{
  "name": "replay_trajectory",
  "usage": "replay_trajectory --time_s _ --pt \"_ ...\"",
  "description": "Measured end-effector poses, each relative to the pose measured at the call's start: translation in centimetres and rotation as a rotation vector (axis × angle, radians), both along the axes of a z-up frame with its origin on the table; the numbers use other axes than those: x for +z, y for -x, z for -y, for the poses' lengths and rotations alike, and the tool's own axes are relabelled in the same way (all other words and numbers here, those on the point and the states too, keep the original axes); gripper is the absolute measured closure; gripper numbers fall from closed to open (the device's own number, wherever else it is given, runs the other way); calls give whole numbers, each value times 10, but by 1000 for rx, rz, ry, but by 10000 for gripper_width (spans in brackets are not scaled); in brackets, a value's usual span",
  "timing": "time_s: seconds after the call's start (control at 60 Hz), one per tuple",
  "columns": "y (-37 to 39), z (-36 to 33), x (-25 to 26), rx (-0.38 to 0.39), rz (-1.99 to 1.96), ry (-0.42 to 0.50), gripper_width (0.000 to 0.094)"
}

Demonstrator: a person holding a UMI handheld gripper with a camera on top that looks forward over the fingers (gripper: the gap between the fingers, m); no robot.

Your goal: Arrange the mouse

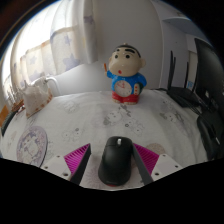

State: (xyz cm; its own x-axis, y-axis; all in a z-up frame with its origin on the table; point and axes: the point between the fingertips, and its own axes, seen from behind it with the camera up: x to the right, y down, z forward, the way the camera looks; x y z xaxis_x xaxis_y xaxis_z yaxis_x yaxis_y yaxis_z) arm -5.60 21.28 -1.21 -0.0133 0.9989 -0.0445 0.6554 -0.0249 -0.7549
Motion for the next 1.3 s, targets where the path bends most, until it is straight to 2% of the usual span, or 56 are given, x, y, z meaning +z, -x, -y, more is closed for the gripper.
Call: replay_trajectory --time_s 0.15,0.2,0.283,0.4,0.5,0.567,0.683,0.8,0.883,0.967,1.083,1.15,1.233,1.25,1.3 --pt "6 3 -2 8 11 -14 93" --pt "7 0 -3 2 13 -35 161" --pt "8 -8 -5 -15 7 -68 405" --pt "10 -10 -2 -11 34 -89 463" --pt "15 -5 21 -47 28 -82 481" --pt "22 13 51 -47 -6 -78 482" --pt "29 77 103 -1 -59 -49 482" --pt "21 166 124 48 -69 23 484" --pt "10 224 111 78 -60 15 483" --pt "-2 270 71 81 -21 32 484" --pt "-21 291 8 35 76 -10 483" --pt "-23 291 0 33 62 -56 470" --pt "-25 289 4 34 62 -108 393" --pt "-25 289 6 30 63 -111 345" --pt "-27 291 20 20 69 -93 104"
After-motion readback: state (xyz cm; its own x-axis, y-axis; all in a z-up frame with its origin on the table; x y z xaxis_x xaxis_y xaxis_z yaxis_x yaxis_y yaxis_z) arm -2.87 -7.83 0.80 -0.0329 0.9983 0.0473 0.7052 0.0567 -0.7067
